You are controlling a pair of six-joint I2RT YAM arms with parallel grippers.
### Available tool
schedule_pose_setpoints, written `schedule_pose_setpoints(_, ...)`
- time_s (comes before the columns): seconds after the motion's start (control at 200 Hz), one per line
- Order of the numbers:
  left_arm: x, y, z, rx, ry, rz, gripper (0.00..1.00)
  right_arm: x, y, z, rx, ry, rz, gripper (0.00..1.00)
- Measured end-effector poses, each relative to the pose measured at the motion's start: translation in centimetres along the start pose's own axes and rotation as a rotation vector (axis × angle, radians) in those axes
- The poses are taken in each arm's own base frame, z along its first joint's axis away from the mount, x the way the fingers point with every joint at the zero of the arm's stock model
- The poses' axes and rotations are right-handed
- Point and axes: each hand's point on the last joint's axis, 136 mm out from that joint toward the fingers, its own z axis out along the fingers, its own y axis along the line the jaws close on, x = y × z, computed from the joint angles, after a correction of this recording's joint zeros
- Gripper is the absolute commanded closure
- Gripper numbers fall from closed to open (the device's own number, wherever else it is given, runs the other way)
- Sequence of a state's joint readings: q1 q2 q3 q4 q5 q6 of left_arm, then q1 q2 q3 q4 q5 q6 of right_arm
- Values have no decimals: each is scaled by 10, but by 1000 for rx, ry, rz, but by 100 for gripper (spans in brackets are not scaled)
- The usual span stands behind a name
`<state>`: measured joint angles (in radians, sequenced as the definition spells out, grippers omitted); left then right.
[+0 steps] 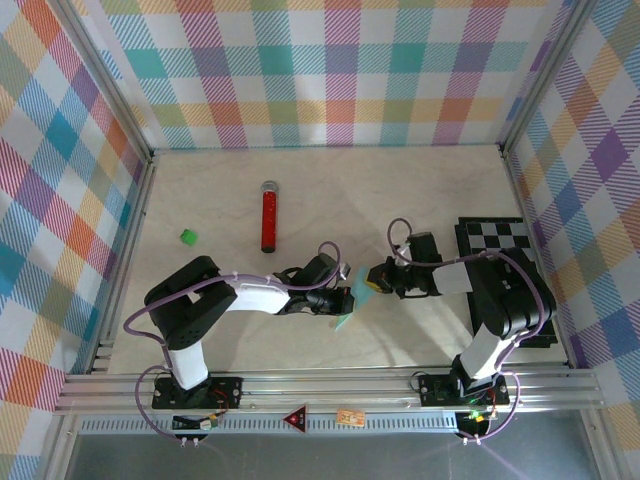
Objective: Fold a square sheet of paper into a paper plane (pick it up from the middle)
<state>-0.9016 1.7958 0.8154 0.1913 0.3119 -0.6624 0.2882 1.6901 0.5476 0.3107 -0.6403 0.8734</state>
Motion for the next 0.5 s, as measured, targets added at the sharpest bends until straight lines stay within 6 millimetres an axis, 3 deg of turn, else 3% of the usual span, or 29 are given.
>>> schedule_pose_setpoints(0.335, 0, 0, 0, 1, 0, -3, 100, -36, -19, -24, 134, -145, 34, 93)
schedule_pose_setpoints(0.5, 0, 0, 0, 0, 1, -4, 100, -35, -6, -36, 114, -156, 15, 90)
